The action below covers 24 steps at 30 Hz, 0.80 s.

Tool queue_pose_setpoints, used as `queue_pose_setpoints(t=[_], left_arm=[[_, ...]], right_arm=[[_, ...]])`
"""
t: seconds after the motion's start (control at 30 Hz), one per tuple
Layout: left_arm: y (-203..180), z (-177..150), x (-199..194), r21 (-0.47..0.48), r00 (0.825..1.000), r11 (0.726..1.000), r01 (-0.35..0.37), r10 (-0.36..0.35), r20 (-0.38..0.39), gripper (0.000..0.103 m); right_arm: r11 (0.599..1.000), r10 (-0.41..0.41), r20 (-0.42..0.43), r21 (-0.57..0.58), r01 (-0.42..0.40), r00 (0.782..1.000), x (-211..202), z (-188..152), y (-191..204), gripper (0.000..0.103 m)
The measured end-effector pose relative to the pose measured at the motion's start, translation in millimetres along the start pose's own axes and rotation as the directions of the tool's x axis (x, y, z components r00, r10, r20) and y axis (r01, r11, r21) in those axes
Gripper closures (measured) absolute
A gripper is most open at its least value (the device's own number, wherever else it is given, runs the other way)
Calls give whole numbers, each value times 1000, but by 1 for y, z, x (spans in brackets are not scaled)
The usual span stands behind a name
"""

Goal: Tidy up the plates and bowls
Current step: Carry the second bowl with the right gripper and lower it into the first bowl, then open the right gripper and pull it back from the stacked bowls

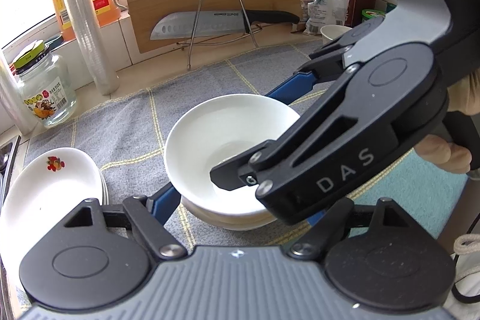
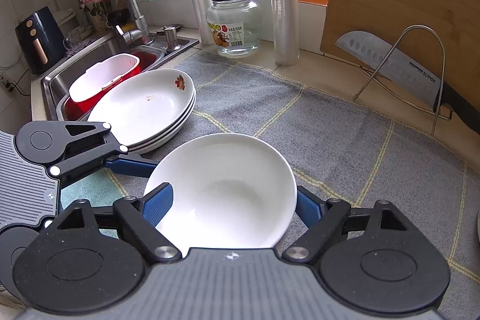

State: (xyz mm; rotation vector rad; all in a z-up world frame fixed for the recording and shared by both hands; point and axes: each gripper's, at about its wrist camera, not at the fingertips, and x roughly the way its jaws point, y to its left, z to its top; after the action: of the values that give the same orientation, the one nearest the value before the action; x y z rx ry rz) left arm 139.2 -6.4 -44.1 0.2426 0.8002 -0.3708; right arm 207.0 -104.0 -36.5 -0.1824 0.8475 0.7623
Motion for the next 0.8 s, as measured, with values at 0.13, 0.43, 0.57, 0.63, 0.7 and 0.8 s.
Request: queue_pose_setpoints(t=[0.13, 0.43, 0.57, 0.63, 0.7, 0.8], left_arm=[[0, 0, 1, -1, 1000, 1000, 1, -1, 3, 18], [0, -2, 1, 11, 999, 999, -41, 41, 29, 10], [-2, -1, 1, 33, 998, 998, -50, 49, 28, 9], [-1, -2, 0, 24, 999, 999, -45, 44, 25, 9], [1, -3, -2, 16, 999, 999, -42, 42, 23, 9], [2, -5, -4, 3, 999, 999, -34, 34, 20, 9]], right_arm=[[1000, 1, 1, 7, -1, 1000, 1, -1, -2, 13], [1000, 10, 0, 16, -10, 1000, 2, -4, -4, 13], [1000, 9, 15, 18, -9, 1000, 1, -4, -3, 7], [1000, -18, 21, 18, 17, 1000, 0, -5, -3, 1], [1000, -9, 19, 18, 9, 1000, -1, -6, -6, 0], [1000, -25, 14, 15, 24, 1000, -2, -11, -8, 0]])
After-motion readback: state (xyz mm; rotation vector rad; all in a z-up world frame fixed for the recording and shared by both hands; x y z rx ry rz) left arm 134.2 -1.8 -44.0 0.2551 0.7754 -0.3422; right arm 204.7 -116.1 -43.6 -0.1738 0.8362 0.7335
